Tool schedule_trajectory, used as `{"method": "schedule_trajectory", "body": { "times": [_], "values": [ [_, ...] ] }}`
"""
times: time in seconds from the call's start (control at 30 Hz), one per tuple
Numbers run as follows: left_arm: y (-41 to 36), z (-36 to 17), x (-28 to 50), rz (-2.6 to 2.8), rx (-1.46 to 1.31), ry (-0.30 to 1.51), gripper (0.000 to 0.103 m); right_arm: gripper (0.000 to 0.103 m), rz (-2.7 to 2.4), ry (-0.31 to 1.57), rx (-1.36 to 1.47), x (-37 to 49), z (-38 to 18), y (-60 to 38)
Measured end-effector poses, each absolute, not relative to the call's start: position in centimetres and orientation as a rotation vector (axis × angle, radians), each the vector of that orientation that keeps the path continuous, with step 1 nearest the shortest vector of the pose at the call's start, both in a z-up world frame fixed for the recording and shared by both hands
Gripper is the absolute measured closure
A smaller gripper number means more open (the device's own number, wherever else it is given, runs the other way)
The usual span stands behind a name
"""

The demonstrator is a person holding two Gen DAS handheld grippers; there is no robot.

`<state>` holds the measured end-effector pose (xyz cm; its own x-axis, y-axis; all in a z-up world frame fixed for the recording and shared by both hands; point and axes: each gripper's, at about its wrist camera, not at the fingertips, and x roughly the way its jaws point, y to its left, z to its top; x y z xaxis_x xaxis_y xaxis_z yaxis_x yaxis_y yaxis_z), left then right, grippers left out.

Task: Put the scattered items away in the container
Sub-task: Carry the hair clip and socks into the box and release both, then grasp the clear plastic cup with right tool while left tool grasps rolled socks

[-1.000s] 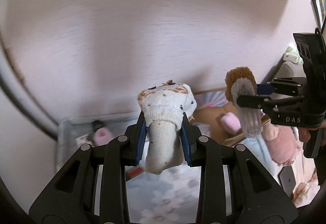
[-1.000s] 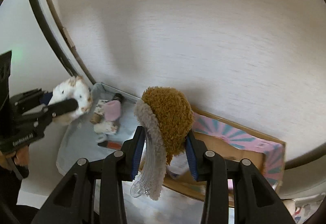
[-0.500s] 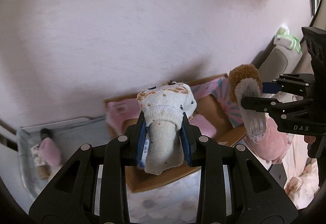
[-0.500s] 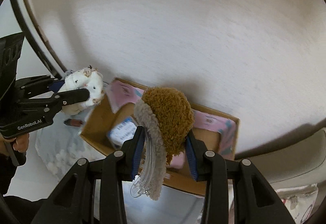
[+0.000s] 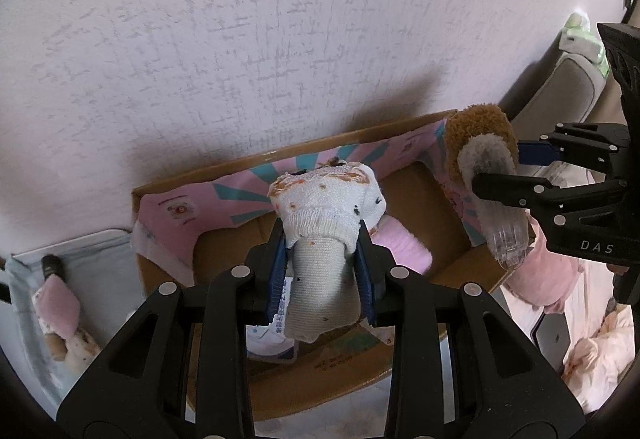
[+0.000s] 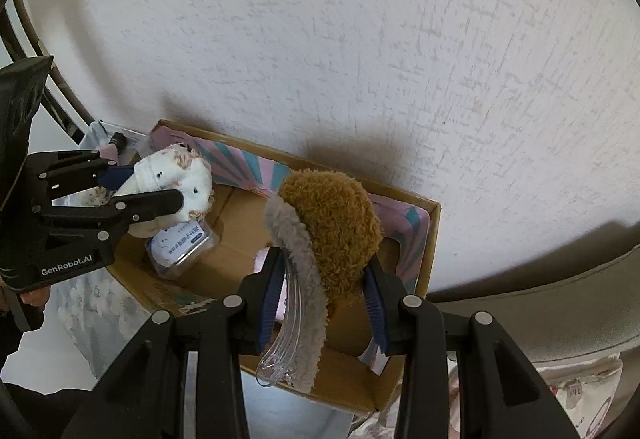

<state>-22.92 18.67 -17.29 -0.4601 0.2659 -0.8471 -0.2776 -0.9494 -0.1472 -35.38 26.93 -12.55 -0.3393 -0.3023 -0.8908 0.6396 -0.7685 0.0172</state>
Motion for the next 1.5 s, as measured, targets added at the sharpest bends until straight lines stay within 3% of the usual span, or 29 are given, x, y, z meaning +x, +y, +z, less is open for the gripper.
{"method": "schedule_trajectory", "body": {
  "times": [0.5,0.6,0.67,0.7,0.8,0.83,0.9,0.93,1.5],
  "values": [
    [20.0,-18.7,-22.4,2.431,-1.448,0.108,0.075,0.067,-2.096,0.481,1.357,-34.7,-14.4,25.8],
    [19.9,-19.0,-22.6,2.407,-1.524,0.106,0.073,0.061,-2.114,0.513,1.370,-34.7,-14.5,25.6],
    [19.8,-18.9,-22.4,2.409,-1.530,0.123,0.072,0.039,-2.142,0.565,1.376,-34.5,-14.6,25.5],
    [19.7,-18.9,-22.2,2.405,-1.533,0.122,0.072,0.034,-2.159,0.578,1.370,-34.4,-14.5,25.5],
    [18.9,-18.7,-21.8,2.394,-1.549,0.083,0.071,0.031,-2.203,0.549,1.340,-33.9,-13.8,25.9],
    [18.7,-18.6,-21.7,2.396,-1.550,0.080,0.069,0.031,-2.209,0.534,1.341,-33.7,-13.4,26.0],
    [18.4,-18.1,-21.3,2.406,-1.538,0.093,0.043,0.031,-2.216,0.530,1.332,-33.3,-12.8,26.0],
    [18.3,-17.9,-21.1,2.406,-1.530,0.096,0.002,0.031,-2.223,0.534,1.320,-33.0,-12.3,25.9],
    [13.2,-10.0,-16.1,2.463,-1.344,0.052,0.000,0.031,-2.317,0.422,1.273,-26.8,-5.0,24.0]
  ]
}}
